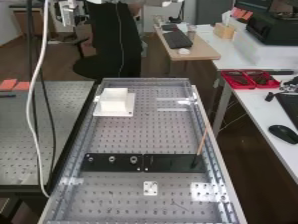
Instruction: Grab the drill bit and place it in the clear container
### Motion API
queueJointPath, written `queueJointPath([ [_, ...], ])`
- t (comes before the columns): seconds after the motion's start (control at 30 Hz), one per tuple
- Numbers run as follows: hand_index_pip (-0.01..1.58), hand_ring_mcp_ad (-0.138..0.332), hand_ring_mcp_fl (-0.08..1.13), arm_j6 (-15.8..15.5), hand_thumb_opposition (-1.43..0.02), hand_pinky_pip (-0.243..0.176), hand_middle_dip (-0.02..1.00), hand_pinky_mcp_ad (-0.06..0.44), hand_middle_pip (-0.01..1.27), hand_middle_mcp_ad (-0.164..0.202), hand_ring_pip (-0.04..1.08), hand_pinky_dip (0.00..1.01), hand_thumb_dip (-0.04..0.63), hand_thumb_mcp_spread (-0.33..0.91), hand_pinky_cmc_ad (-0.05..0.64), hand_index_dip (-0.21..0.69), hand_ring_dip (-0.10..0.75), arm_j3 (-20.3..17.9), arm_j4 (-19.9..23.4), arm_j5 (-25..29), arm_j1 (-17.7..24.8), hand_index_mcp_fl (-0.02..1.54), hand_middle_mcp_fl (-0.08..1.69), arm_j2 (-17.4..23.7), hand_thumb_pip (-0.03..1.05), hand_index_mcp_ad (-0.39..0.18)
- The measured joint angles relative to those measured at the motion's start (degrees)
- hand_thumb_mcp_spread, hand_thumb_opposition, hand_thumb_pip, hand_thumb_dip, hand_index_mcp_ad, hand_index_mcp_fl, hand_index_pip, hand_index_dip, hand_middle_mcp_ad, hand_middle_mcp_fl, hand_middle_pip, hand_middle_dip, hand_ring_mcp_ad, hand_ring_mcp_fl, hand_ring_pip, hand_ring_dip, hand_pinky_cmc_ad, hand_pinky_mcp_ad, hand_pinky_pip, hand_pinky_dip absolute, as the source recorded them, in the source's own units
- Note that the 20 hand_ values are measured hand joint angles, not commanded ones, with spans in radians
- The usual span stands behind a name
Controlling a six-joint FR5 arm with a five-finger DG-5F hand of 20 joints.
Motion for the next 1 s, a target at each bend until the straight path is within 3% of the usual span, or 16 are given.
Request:
queueJointPath([
  [0.13, 0.0, 0.037, 0.02, 0.3, 0.0, -0.01, 0.02, 0.038, 0.01, 0.075, 0.01, 0.02, 0.007, 0.0, 0.047, 0.005, 0.012, -1.8, 1.9, 0.9, -0.4, 0.0, 0.01, -0.4, 0.02, 0.002],
  [0.23, 0.0, 0.031, 0.02, 0.6, -0.16, -0.01, 0.03, 0.049, 0.04, 0.073, 0.02, 0.05, 0.007, 0.09, 0.066, 0.005, 0.012, -3.7, 4.0, 1.8, -0.7, 0.0, 0.01, -0.9, 0.1, 0.002],
  [0.3, 0.01, 0.061, 0.01, 1.0, -0.29, -0.044, 0.02, 0.091, 0.07, 0.075, 0.03, 0.07, 0.005, 0.12, 0.127, 0.005, 0.005, -4.7, 5.3, 2.3, -1.0, -0.01, 0.01, -1.4, 0.14, 0.002],
  [0.37, 0.03, 0.12, 0.02, 1.6, -0.45, -0.075, 0.03, 0.133, 0.09, 0.075, 0.04, 0.13, 0.005, 0.14, 0.215, 0.005, -0.012, -5.8, 6.5, 3.1, -1.4, 0.0, 0.01, -2.0, 0.13, 0.007],
  [0.53, 0.06, 0.199, 0.02, 3.4, -0.65, -0.122, 0.03, 0.201, 0.12, 0.108, 0.06, 0.19, 0.005, 0.15, 0.316, 0.017, -0.021, -8.2, 9.3, 5.0, -2.4, 0.02, 0.01, -3.9, 0.14, 0.04],
  [0.67, 0.05, 0.216, 0.04, 4.7, -0.71, -0.141, 0.02, 0.215, 0.12, 0.138, 0.06, 0.21, 0.005, 0.15, 0.349, 0.019, -0.021, -9.9, 11.9, 6.6, -3.0, 0.02, 0.01, -5.5, 0.15, 0.054],
  [1.0, 0.07, 0.232, 0.03, 6.1, -0.72, -0.173, 0.03, 0.215, 0.14, 0.138, 0.08, 0.25, 0.009, 0.21, 0.353, 0.065, -0.021, -13.5, 19.3, 11.3, -3.7, 0.02, 0.01, -9.9, 0.24, 0.056],
])
